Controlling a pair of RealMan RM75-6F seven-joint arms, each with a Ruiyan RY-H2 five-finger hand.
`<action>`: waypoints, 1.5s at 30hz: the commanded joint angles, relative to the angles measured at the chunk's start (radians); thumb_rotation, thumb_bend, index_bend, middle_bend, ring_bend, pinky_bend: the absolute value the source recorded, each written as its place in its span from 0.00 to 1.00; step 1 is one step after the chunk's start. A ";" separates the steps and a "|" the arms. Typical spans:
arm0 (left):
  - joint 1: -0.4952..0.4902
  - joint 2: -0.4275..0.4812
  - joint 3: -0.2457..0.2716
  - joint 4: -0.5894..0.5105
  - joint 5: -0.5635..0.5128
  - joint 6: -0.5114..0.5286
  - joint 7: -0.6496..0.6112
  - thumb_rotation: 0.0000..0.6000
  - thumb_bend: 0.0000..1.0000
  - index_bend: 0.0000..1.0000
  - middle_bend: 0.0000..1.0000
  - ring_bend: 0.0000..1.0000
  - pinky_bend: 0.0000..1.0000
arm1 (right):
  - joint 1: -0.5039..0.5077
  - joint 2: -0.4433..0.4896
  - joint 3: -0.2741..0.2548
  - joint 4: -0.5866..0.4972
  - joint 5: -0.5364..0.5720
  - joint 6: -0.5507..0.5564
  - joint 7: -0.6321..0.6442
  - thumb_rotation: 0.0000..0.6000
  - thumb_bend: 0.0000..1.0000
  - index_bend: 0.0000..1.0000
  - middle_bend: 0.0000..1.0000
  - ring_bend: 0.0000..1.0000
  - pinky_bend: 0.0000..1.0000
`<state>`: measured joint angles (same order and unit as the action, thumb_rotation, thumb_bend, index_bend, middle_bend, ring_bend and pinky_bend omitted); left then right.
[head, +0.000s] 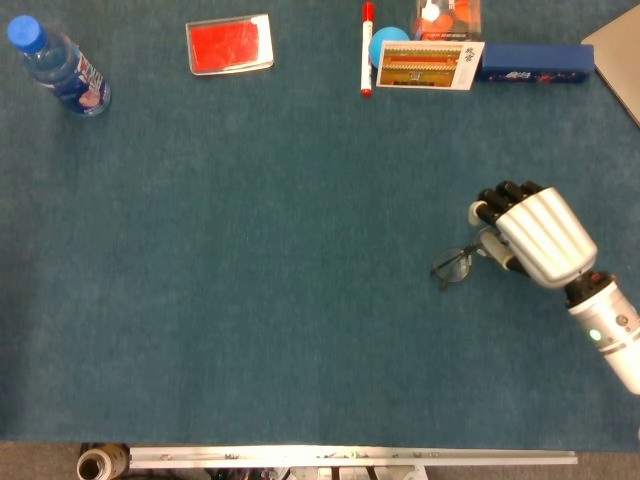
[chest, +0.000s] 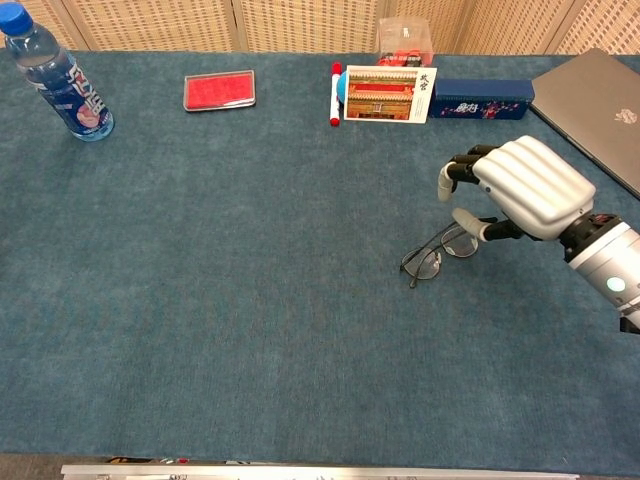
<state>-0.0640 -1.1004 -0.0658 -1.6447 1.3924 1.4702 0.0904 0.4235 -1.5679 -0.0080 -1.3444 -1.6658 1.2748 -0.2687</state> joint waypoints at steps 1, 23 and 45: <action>0.000 0.000 0.000 -0.001 0.001 0.000 0.000 1.00 0.24 0.56 0.57 0.44 0.53 | -0.002 0.000 0.000 0.003 0.006 -0.004 -0.004 1.00 0.36 0.49 0.49 0.40 0.59; 0.002 0.001 0.000 -0.003 0.003 0.005 0.000 1.00 0.24 0.56 0.57 0.44 0.53 | -0.008 -0.037 0.004 0.101 0.062 -0.050 -0.016 1.00 0.36 0.49 0.49 0.40 0.59; 0.002 0.003 -0.001 -0.004 0.002 0.004 -0.003 1.00 0.24 0.56 0.57 0.44 0.53 | -0.013 -0.088 -0.013 0.208 0.097 -0.104 0.001 1.00 0.36 0.49 0.49 0.40 0.59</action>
<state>-0.0620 -1.0979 -0.0664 -1.6483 1.3945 1.4742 0.0874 0.4113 -1.6536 -0.0201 -1.1390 -1.5707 1.1725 -0.2688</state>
